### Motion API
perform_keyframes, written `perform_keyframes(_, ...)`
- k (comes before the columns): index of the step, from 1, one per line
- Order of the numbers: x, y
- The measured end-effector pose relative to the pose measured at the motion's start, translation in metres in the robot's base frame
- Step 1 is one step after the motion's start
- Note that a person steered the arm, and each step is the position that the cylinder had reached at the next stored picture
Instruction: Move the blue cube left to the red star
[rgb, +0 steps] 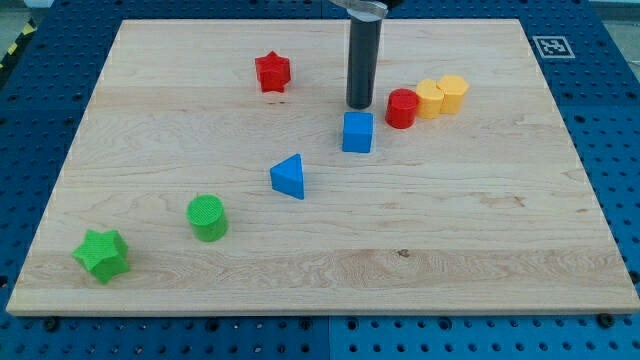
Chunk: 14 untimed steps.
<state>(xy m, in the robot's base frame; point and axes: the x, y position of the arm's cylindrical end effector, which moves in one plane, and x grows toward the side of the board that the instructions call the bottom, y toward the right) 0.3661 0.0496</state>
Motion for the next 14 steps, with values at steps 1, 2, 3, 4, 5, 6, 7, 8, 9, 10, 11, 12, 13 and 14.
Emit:
perform_keyframes(1, 0.013, 0.023)
perform_keyframes(2, 0.032, 0.044)
perform_keyframes(3, 0.057, 0.044)
perform_keyframes(4, 0.062, 0.039)
perform_keyframes(5, 0.062, 0.026)
perform_keyframes(6, 0.068, -0.006)
perform_keyframes(7, 0.074, -0.038)
perform_keyframes(8, 0.073, -0.052)
perform_keyframes(9, 0.073, -0.049)
perform_keyframes(10, 0.076, -0.016)
perform_keyframes(11, 0.057, 0.000)
perform_keyframes(12, 0.056, -0.005)
perform_keyframes(13, 0.056, -0.035)
perform_keyframes(14, 0.055, -0.071)
